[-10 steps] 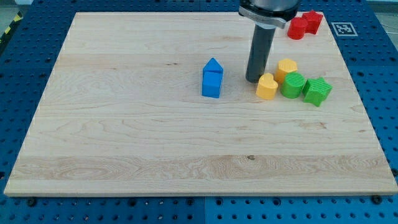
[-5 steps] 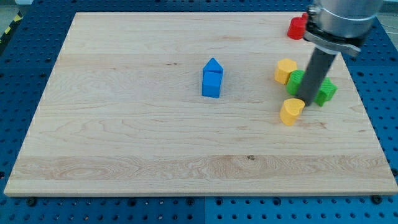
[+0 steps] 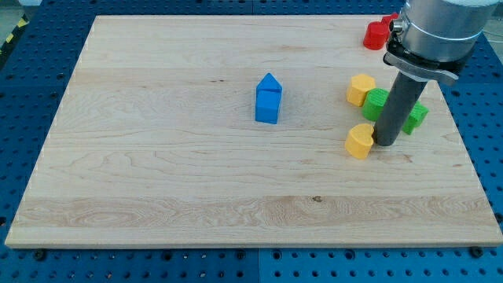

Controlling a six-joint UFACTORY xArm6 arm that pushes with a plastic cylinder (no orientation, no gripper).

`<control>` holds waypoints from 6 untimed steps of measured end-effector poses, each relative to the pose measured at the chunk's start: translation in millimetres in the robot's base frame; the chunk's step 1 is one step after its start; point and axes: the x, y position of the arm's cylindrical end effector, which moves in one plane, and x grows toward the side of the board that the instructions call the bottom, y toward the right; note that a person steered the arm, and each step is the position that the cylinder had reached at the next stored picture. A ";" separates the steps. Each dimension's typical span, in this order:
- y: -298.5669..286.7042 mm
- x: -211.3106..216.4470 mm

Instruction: Slide the yellow heart to the bottom side of the board

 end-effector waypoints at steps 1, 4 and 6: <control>-21.7 0.0; -26.2 17.7; -60.7 -5.7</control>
